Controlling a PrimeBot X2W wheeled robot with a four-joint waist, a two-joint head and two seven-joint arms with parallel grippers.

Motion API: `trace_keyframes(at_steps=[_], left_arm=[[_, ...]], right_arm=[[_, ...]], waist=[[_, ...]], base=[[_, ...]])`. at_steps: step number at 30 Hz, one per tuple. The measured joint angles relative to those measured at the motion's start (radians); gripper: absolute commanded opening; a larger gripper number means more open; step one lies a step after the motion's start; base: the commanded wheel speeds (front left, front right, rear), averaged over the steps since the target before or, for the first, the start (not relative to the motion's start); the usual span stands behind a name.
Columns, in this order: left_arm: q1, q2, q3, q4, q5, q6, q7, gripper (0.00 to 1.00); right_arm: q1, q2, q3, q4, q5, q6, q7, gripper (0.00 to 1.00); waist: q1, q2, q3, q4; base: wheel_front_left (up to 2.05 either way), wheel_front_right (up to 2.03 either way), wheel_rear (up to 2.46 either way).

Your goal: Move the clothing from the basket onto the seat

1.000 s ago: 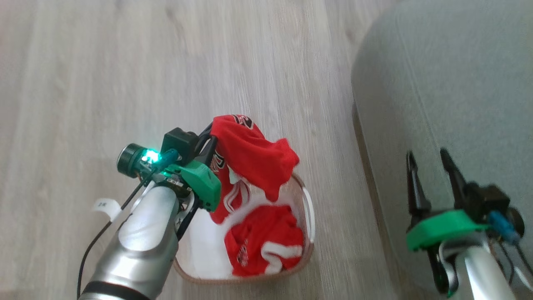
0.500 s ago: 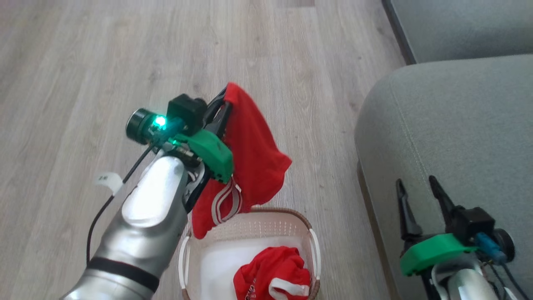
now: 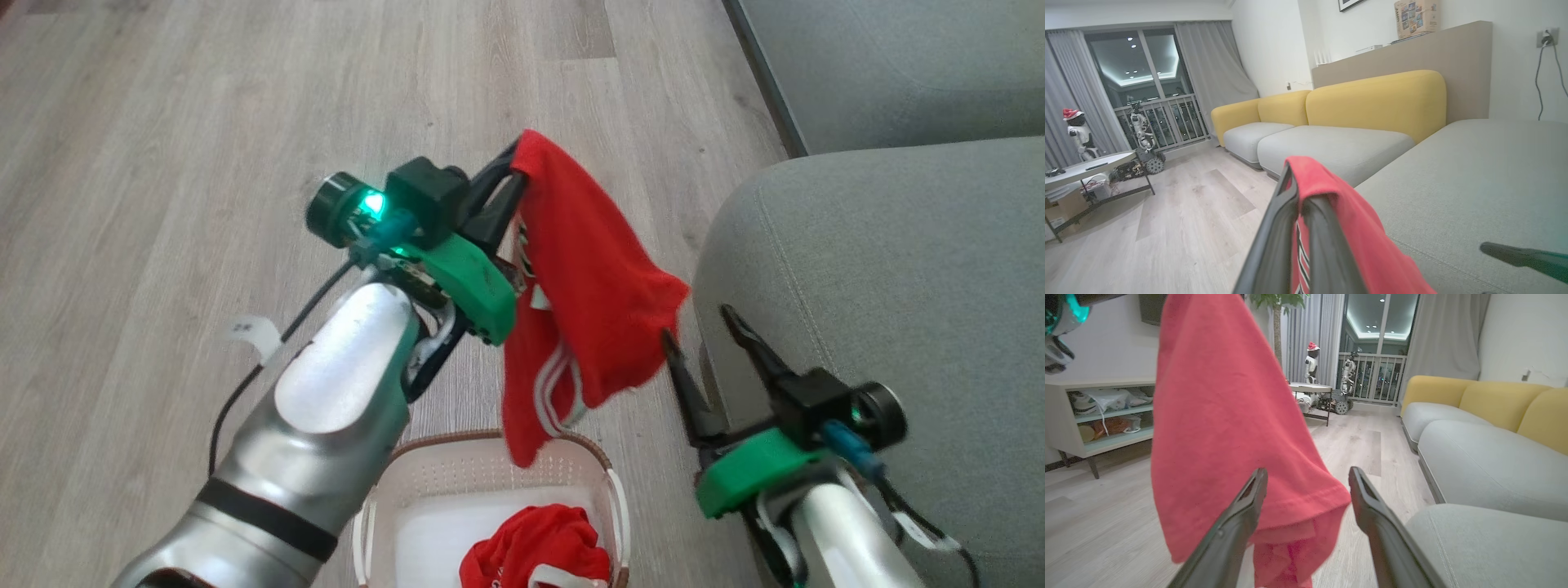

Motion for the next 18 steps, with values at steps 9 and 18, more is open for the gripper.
trace_keyframes(at_steps=[9, 18], left_arm=[[0.000, 0.000, -0.123, -0.074, -0.072, 0.036, 0.004, 0.00], [0.000, 0.001, -0.190, -0.114, -0.119, 0.057, 0.012, 0.00]], right_arm=[[-0.117, -0.008, 0.143, 0.140, -0.020, 0.000, 0.000, 1.00], [-0.221, -0.030, 0.220, 0.252, 0.003, 0.000, 0.000, 1.00]], waist=[[0.0000, 0.0000, -0.010, 0.024], [0.0000, 0.0000, -0.009, 0.058]], base=[[0.00, 0.00, 0.00], [0.00, 0.00, 0.00]])
